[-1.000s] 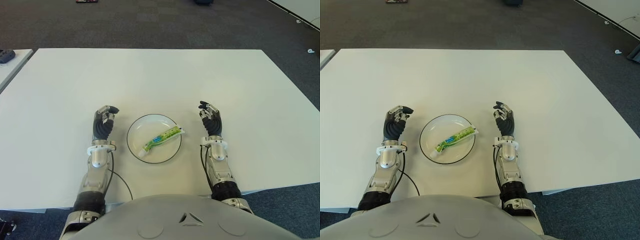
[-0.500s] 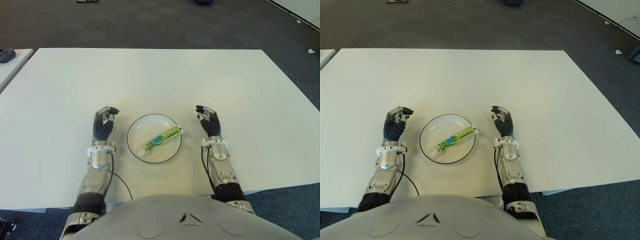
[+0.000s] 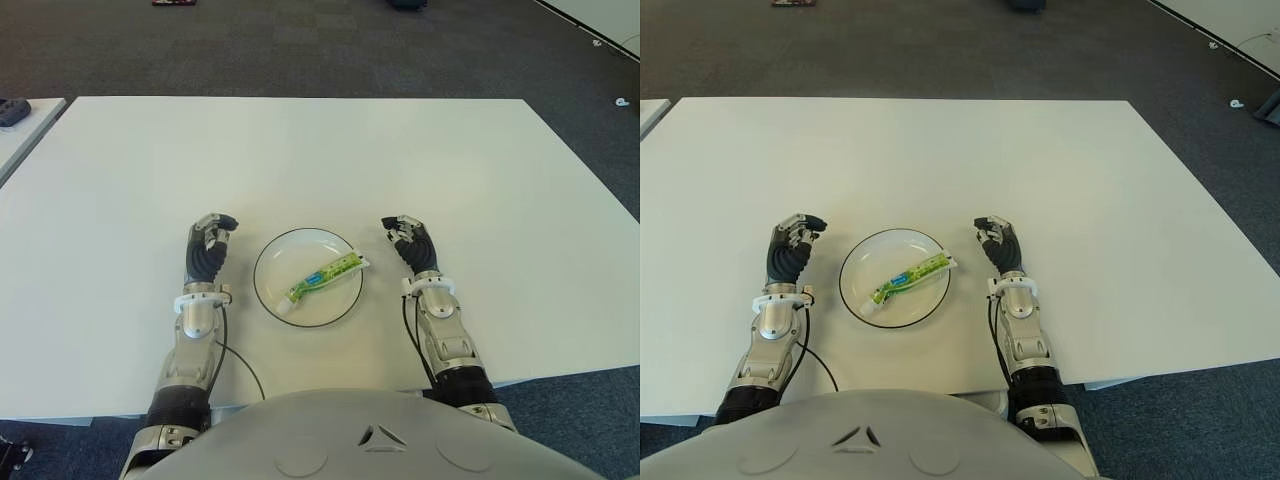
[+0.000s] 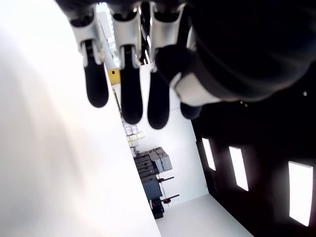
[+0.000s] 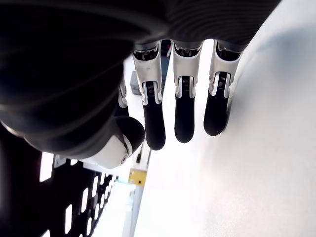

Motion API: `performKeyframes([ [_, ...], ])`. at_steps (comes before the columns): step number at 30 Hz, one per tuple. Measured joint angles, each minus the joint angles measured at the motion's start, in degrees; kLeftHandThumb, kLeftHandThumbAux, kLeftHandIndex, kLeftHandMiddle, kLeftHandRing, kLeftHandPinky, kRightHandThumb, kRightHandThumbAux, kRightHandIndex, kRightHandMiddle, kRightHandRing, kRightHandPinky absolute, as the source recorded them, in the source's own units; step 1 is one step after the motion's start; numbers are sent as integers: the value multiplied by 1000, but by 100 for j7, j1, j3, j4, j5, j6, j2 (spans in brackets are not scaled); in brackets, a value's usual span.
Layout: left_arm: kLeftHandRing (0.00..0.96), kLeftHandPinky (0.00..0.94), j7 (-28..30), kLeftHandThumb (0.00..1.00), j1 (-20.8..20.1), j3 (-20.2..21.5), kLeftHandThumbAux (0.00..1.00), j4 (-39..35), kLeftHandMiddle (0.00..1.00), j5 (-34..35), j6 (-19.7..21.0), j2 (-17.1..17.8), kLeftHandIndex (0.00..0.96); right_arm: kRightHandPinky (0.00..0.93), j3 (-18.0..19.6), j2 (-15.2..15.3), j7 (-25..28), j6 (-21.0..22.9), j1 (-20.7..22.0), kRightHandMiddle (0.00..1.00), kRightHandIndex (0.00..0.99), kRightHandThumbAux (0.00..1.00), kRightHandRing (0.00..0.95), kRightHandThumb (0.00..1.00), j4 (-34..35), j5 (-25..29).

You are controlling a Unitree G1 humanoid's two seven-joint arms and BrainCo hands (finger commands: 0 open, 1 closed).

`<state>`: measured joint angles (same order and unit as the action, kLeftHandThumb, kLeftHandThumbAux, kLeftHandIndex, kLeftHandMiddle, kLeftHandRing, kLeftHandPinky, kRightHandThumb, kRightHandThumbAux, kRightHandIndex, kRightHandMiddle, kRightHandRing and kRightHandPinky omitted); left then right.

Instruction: Put the toothpaste on the table into the plate.

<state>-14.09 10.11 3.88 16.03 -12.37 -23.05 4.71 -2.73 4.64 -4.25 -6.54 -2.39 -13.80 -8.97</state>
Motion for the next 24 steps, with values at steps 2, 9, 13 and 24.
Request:
performKeyframes([
  [2, 425, 410, 0, 838, 0, 1, 675, 0, 447, 0, 0, 2, 457, 426, 0, 1, 7, 0, 0, 430, 418, 733, 415, 712, 0, 6],
  [9, 438, 414, 0, 838, 0, 9, 675, 1, 451, 2, 0, 4, 452, 431, 1, 1, 14, -5, -1, 438, 419, 733, 423, 713, 0, 11],
  [13, 442, 415, 0, 838, 1, 12, 675, 2, 453, 4, 0, 4, 450, 432, 2, -1, 8, -23, -4, 441, 419, 733, 426, 714, 1, 11],
  [24, 439, 416, 0, 838, 22, 31, 675, 3, 452, 17, -1, 4, 450, 426, 4, -19, -11, -127, -21, 447, 419, 733, 429, 714, 43, 11],
])
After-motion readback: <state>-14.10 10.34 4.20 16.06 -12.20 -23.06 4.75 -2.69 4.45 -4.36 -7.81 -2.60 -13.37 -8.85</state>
